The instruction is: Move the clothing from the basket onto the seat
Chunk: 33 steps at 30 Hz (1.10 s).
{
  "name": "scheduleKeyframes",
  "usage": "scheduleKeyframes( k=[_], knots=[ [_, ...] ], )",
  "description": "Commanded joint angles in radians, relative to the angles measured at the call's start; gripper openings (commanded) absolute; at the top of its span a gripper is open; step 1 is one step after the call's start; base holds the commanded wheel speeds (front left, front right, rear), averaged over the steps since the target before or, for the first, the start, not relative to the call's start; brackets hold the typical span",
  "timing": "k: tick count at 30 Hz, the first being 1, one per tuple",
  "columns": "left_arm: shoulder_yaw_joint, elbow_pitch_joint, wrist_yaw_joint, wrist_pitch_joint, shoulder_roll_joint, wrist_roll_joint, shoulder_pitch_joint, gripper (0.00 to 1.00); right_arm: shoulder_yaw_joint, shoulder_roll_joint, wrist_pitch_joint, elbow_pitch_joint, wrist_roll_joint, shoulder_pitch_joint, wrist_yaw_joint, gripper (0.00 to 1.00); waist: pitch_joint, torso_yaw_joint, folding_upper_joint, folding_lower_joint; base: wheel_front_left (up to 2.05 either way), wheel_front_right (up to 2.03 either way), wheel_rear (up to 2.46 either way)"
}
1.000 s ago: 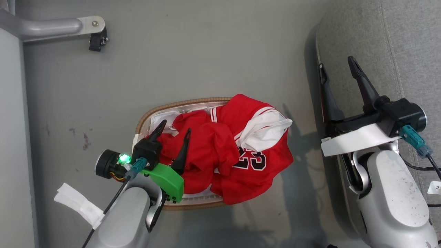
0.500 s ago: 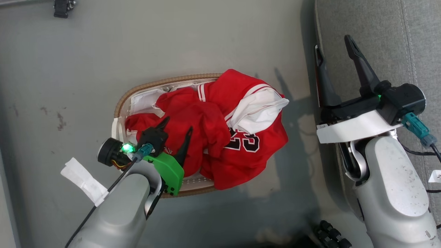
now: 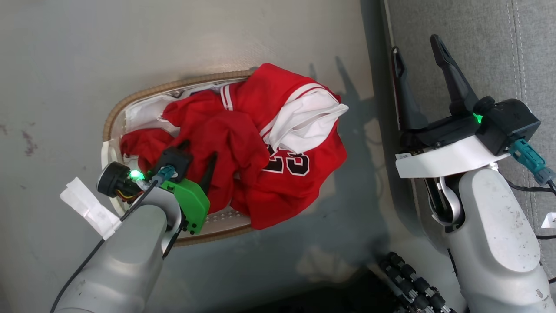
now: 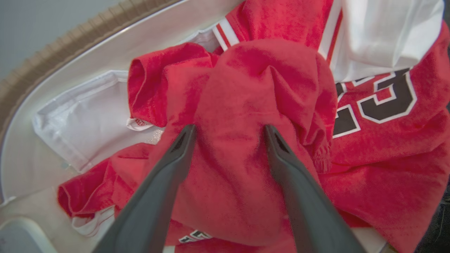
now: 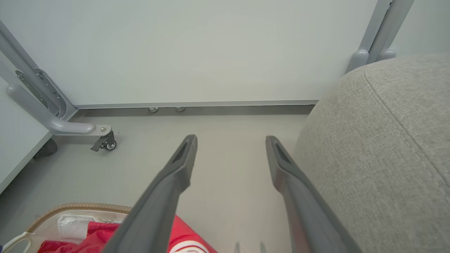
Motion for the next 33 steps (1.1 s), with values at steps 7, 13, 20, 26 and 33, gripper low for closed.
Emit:
scheduleKeyframes(
  k=[7, 13, 20, 26, 33],
  knots=[
    [-0.051, 0.076, -0.003, 0.0, 0.016, -0.026, -0.062, 1.0, 0.003, -0.003, -0.002, -0.013, 0.017, -0.016, -0.001, 1.0, 0.057, -0.027, 0.0, -0.0002, 0.0, 0.0, 0.0],
    [-0.107, 0.143, -0.003, 0.0, 0.013, -0.039, -0.1, 1.0, 0.003, -0.003, -0.002, -0.031, 0.015, -0.029, -0.001, 1.0, 0.079, -0.038, 0.0, -0.0002, 0.0, 0.0, 0.0],
    [-0.184, 0.204, -0.003, 0.031, -0.004, -0.072, -0.13, 1.0, 0.01, -0.003, -0.002, -0.038, 0.024, -0.042, -0.001, 1.0, 0.09, -0.044, 0.0, -0.0002, 0.0, 0.0, 0.0],
    [-0.248, 0.208, -0.003, 0.055, -0.007, -0.122, -0.121, 0.0, 0.023, -0.003, -0.002, -0.044, 0.023, -0.045, -0.001, 1.0, 0.074, -0.044, 0.0, -0.0002, 0.0, 0.0, 0.0],
    [-0.276, 0.166, -0.003, 0.014, -0.011, -0.22, -0.061, 0.0, 0.02, -0.003, -0.002, -0.015, 0.018, -0.02, -0.001, 1.0, -0.021, -0.026, 0.0, -0.0002, 0.0, 0.0, 0.0]
  ],
)
